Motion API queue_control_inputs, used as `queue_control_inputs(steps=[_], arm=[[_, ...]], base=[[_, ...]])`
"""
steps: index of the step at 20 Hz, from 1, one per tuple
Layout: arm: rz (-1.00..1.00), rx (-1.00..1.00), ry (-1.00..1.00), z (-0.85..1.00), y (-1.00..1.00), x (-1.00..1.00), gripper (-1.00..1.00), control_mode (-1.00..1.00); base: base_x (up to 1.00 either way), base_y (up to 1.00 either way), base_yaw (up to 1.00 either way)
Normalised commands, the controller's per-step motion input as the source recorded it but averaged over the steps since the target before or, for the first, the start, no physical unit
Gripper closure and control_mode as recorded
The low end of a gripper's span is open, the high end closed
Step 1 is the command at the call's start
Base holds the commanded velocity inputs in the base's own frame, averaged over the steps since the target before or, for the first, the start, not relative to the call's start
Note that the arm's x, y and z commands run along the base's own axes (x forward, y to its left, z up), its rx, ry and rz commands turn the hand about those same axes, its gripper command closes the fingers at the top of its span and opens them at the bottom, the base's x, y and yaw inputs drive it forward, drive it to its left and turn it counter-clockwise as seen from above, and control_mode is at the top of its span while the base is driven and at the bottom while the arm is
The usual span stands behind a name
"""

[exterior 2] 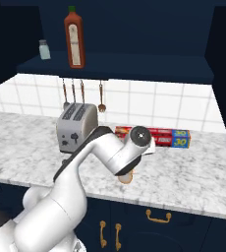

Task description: Put the shaker and condiment bottle from the counter next to their counterparts in the cabinet.

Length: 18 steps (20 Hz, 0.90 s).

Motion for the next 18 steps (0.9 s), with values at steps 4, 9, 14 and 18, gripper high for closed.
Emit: queue_control_inputs(steps=[4,9,14,18], arm=[[0.25,0.00,0.01,-0.04,-0.12,0.09,-1.00,-1.00],[0.22,0.00,0.01,-0.34,-0.19,0.00,-1.00,-1.00],[0.15,0.00,0.00,-0.23,-0.26,0.00,-1.00,-1.00],[0.19,0.00,0.00,-0.11,-0.03,0.00,-1.00,-1.00]], base=[[0.00,0.00,0.00],[0.00,0.00,0.00],[0.00,0.00,0.00],[0.00,0.00,0.00]])
